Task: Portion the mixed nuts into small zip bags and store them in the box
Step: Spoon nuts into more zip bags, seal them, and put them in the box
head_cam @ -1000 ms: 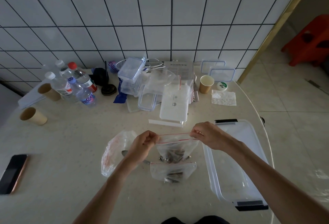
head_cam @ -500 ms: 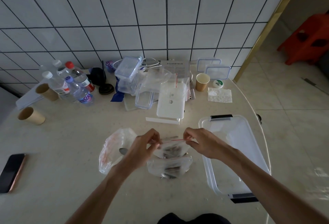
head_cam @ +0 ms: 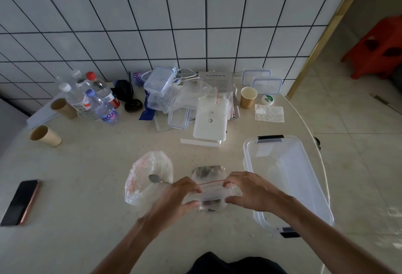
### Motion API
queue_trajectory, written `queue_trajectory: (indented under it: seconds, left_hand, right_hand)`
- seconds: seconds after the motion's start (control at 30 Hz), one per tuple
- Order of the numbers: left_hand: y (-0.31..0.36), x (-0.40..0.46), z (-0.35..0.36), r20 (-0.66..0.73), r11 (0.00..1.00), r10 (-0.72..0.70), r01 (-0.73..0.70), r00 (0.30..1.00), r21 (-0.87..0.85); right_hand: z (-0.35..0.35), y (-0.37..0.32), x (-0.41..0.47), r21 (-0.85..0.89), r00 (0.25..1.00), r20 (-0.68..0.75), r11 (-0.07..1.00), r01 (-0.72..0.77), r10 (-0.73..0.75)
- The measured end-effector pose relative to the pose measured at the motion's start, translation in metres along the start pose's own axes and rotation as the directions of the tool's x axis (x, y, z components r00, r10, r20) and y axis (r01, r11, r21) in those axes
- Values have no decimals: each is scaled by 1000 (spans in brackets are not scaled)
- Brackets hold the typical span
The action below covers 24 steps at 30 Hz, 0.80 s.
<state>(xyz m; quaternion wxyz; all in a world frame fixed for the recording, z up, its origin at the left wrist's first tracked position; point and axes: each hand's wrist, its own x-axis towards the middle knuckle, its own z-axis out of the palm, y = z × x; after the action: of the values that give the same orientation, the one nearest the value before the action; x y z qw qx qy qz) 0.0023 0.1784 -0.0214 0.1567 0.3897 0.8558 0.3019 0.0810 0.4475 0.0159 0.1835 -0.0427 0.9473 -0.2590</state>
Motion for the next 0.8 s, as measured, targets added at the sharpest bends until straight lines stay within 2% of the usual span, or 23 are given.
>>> queue_trajectory:
  seconds: [0.07, 0.13, 0.23, 0.33, 0.4, 0.47, 0.63, 0.8]
  left_hand:
    - [1, -1, 5, -62, 997, -77, 74, 995, -36]
    - [3, 0, 9, -115, 983, -159, 146, 980, -115]
    - [5, 6, 9, -129, 942, -259, 221, 957, -251]
    - [10, 19, -2, -141, 881, -332, 253, 933, -400]
    - [21, 28, -14, -171, 843, -346, 225, 922, -489]
    - [37, 35, -28, -198, 833, -342, 199, 918, -517]
    - [86, 43, -54, -266, 824, -293, 102, 918, -557]
    - [140, 57, -64, -296, 790, -162, -56, 942, -610]
  right_hand:
    - [8, -3, 1, 33, 998, -59, 999, -26, 28]
    - [14, -7, 3, 187, 984, -150, 980, -68, 97]
    - [16, -12, 7, 381, 959, -211, 919, -98, 189]
    - [9, -15, 13, 589, 924, -190, 791, -164, 333]
    - [2, -17, 14, 757, 891, -164, 633, -161, 422]
    - [-10, -19, 8, 833, 876, -165, 540, -122, 453]
    - [-47, -19, -30, 881, 871, -270, 470, 53, 410]
    - [-85, -14, -74, 874, 825, -401, 436, 215, 399]
